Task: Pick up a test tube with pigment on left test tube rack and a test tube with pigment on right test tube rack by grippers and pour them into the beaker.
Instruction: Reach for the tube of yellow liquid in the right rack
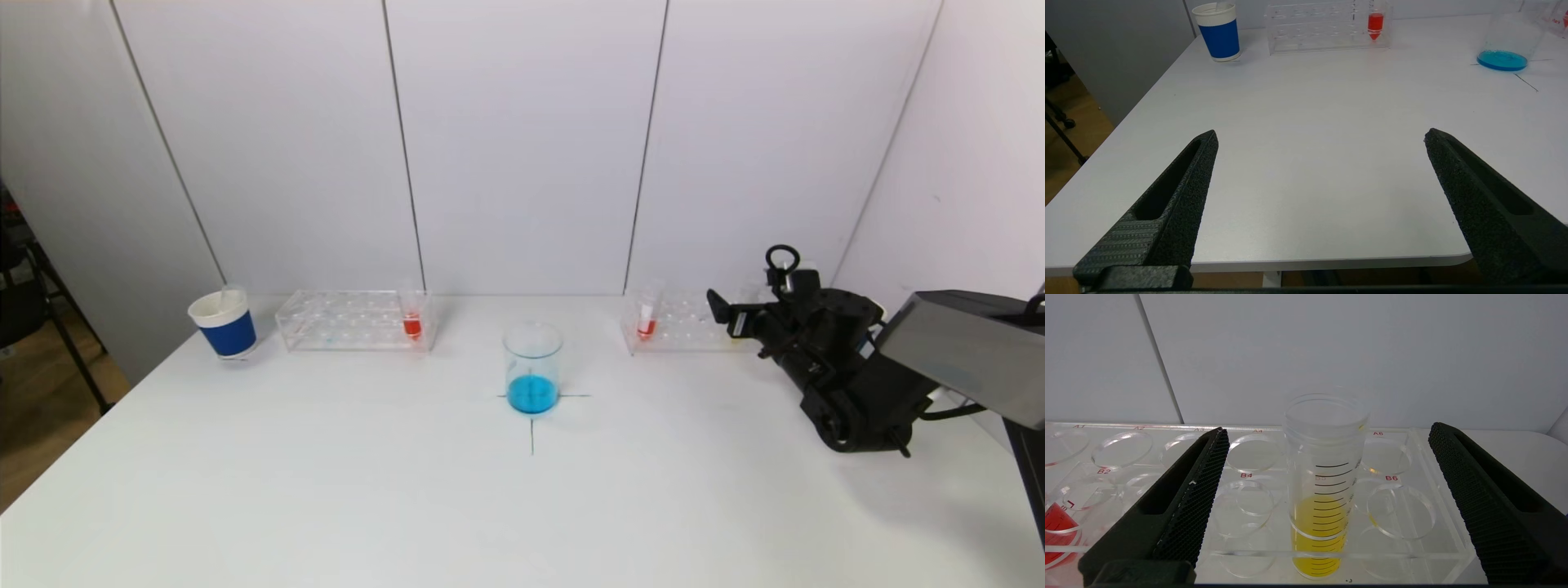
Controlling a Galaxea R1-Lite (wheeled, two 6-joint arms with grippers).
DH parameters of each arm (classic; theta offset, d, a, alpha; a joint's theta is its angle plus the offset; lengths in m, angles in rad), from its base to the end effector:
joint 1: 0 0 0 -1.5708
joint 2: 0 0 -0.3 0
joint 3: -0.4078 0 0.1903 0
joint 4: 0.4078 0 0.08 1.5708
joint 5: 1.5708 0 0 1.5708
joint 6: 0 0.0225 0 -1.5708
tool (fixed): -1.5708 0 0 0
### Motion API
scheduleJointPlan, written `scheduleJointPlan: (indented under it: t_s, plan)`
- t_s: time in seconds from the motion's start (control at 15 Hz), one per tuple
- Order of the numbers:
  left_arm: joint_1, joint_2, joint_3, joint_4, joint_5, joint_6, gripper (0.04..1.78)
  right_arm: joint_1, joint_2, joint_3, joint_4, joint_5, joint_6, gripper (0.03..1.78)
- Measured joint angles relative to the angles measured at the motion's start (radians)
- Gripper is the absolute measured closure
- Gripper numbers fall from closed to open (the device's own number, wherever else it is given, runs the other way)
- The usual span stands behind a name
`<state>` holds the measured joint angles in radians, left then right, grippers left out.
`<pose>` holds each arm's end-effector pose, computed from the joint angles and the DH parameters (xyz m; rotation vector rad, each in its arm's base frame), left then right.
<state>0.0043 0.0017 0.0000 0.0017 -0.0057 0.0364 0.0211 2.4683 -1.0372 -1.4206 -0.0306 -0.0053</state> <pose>-0.0227 -0.0002 0.0753 0.0364 0.0034 -0.0015 0.4360 0.0085 0.0235 -0.0056 0.0105 -0.0095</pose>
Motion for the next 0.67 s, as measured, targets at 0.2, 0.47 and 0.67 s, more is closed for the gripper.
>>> scheduleJointPlan:
  t_s: [0.2, 0.47, 0.67]
  plan:
    - [0.000, 0.000, 0.000, 0.000, 0.000, 0.000, 0.06, 0.000, 0.000, -0.006, 0.001, 0.001, -0.002, 0.04]
    - [0.000, 0.000, 0.000, 0.000, 0.000, 0.000, 0.06, 0.000, 0.001, -0.011, 0.003, 0.001, -0.002, 0.30]
    - [0.000, 0.000, 0.000, 0.000, 0.000, 0.000, 0.06, 0.000, 0.002, -0.012, 0.004, 0.001, -0.003, 0.76]
